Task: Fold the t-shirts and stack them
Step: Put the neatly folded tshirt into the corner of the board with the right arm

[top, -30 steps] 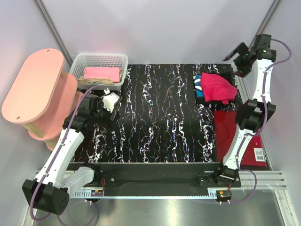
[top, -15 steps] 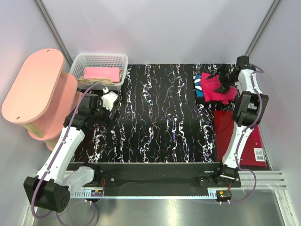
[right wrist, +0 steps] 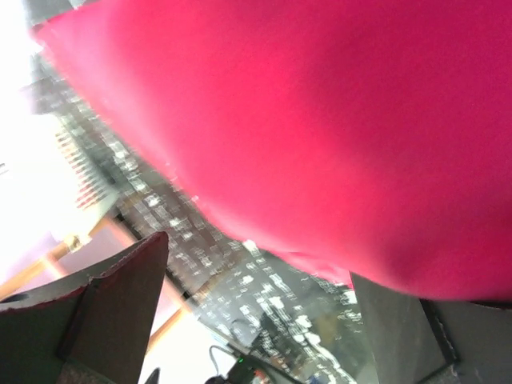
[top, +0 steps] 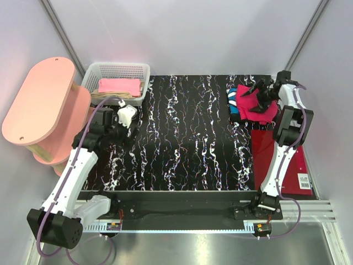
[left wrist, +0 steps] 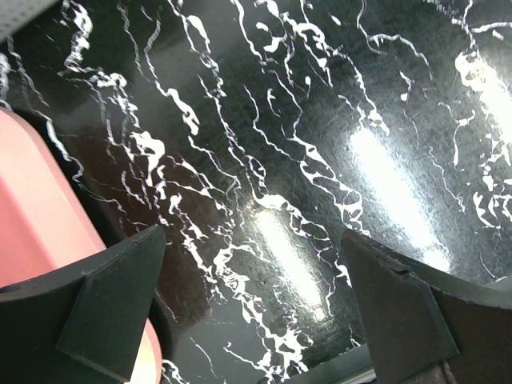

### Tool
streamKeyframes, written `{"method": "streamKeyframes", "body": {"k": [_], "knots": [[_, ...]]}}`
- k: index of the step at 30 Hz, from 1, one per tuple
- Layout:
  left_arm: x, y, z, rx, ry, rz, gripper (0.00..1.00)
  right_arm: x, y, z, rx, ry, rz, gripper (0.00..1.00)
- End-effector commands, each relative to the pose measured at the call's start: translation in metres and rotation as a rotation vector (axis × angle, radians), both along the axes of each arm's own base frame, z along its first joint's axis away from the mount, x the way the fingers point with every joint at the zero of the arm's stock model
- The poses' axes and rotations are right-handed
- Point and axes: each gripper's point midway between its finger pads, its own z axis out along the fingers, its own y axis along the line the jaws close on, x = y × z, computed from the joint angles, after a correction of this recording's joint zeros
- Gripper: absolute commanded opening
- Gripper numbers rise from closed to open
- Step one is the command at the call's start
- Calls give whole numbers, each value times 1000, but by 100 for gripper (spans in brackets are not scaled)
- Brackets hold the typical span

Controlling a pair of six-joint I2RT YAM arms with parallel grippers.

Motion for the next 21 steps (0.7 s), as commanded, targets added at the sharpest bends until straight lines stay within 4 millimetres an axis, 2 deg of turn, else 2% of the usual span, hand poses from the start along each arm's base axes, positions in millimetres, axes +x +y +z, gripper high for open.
{"method": "streamKeyframes", "body": {"k": [1,2,3,4,5,6,7,8,9,10,11,12,13,14,15,16,17,18,19,21], "knots": [[13,3,36,-5,-88,30,99,12,34,143,122,-343,108,100],[13,4,39,-6,-93,34,99,9,41,158,124,-375,127,100],[14,4,47,-11,-108,42,99,-1,51,188,108,-440,152,100],[12,4,50,-17,-109,47,99,-9,69,205,111,-479,194,100],[12,4,54,-20,-116,50,99,-18,81,211,101,-504,225,100],[14,6,61,-20,-130,60,99,-38,94,246,71,-583,252,100],[12,6,61,-22,-117,71,99,-46,102,257,29,-620,260,100],[12,7,63,-22,-115,77,99,-60,123,260,-5,-644,310,100],[13,7,70,-30,-121,90,99,-85,130,294,-53,-737,326,100],[13,8,69,-30,-113,101,99,-95,132,292,-107,-743,316,100],[13,9,73,-34,-119,112,99,-110,145,302,-141,-790,349,100],[12,9,75,-39,-120,122,99,-138,147,329,-170,-878,353,100],[11,10,78,-45,-129,129,99,-150,149,324,-172,-882,365,100],[11,10,81,-52,-136,135,99,-162,151,332,-176,-921,373,100],[11,11,84,-60,-144,144,99,-185,150,349,-184,-981,374,100],[10,10,86,-64,-152,144,99,-193,151,338,-179,-965,385,100],[9,10,87,-68,-156,146,99,-201,151,339,-179,-981,387,100],[10,11,86,-70,-157,155,99,-219,153,344,-168,-1014,404,100],[10,12,85,-68,-157,162,99,-222,153,330,-165,-985,410,100],[9,14,81,-65,-150,175,99,-233,152,323,-167,-979,409,100]]}}
